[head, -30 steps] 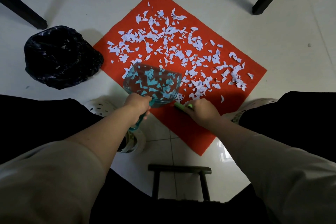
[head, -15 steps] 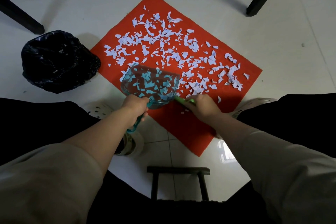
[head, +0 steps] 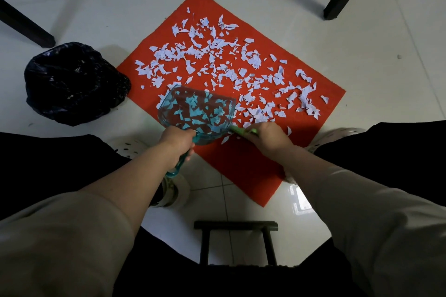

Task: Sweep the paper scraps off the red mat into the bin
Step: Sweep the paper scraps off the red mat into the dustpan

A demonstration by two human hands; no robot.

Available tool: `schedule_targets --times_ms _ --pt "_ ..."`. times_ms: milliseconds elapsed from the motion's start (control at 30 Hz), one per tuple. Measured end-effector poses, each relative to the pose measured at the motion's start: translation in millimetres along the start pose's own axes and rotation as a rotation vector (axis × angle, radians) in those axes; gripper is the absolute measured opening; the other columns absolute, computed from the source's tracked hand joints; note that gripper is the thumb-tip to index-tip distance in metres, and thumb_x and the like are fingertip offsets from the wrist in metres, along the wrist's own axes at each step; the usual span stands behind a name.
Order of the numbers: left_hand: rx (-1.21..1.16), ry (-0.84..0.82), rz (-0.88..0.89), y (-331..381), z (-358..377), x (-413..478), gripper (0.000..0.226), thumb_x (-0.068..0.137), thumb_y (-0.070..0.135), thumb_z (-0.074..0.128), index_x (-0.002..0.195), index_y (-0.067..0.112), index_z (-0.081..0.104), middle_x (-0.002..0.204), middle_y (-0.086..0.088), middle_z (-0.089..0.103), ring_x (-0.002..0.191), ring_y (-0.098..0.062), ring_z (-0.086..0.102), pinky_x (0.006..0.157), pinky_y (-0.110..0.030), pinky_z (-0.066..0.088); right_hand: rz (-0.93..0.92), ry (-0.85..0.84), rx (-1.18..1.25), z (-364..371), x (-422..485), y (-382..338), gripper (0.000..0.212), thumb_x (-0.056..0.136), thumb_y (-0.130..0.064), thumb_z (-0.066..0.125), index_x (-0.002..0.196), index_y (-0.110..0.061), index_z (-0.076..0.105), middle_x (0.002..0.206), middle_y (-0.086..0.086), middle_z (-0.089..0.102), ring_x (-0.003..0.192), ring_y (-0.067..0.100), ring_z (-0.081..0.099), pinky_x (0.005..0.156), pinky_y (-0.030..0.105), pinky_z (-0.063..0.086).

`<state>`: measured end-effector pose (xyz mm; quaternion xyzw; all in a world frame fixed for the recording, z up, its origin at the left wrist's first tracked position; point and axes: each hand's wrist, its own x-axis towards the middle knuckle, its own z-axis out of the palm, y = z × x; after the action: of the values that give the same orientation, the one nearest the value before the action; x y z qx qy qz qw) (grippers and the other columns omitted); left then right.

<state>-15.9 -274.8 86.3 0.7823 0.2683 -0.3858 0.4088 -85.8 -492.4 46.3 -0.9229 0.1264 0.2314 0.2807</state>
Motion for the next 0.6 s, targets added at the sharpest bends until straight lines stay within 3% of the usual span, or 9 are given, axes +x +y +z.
schedule_targets --times_ms 133,267,400,500,600 --pt "-0.010 0.005 -0.004 3.2 1.1 -2.0 0.019 0.096 0.022 0.054 0.103 0.006 0.061 0.064 -0.004 0.053 0.049 -0.015 0.048 0.045 -0.026 0.042 -0.014 -0.269 -0.011 13.1 -5.6 -1.2 0.038 0.093 -0.042 0.054 0.112 -0.011 0.067 0.108 0.008 0.067 0.098 0.023 0.063 0.088 0.041 0.055" --pt "-0.019 -0.007 0.008 3.0 1.1 -3.0 0.019 0.097 0.022 0.053 0.105 0.007 0.061 0.065 -0.004 0.053 0.049 -0.015 0.048 0.044 -0.026 0.042 0.011 -0.146 -0.009 16.6 -5.3 5.4 0.031 0.097 -0.032 0.053 0.121 -0.016 0.064 0.116 0.008 0.064 0.105 0.026 0.061 0.093 0.042 0.052" --pt "-0.017 -0.003 0.008 0.4 -0.1 -2.5 0.019 0.097 0.022 0.053 0.105 0.007 0.061 0.065 -0.004 0.053 0.050 -0.015 0.048 0.045 -0.026 0.042 0.002 0.071 -0.021 8.7 -2.2 8.9 0.033 0.097 -0.037 0.052 0.117 -0.014 0.067 0.107 0.010 0.069 0.091 0.026 0.064 0.080 0.044 0.056" --pt "-0.020 0.005 0.002 0.5 -0.2 -1.8 0.019 0.097 0.021 0.053 0.104 0.006 0.061 0.065 -0.004 0.052 0.050 -0.015 0.048 0.045 -0.026 0.042 0.007 -0.031 0.024 10.2 -5.6 1.2 0.047 0.094 -0.050 0.048 0.111 -0.011 0.067 0.098 0.010 0.070 0.085 0.024 0.066 0.076 0.042 0.058" --pt "-0.026 0.006 0.003 1.8 -0.4 -2.1 0.017 0.097 0.021 0.053 0.101 0.007 0.061 0.064 -0.004 0.052 0.050 -0.015 0.047 0.046 -0.027 0.042 0.002 -0.190 0.038 20.6 -8.0 -9.2 0.042 0.094 -0.046 0.050 0.115 -0.013 0.065 0.104 0.007 0.066 0.091 0.020 0.062 0.081 0.036 0.055"
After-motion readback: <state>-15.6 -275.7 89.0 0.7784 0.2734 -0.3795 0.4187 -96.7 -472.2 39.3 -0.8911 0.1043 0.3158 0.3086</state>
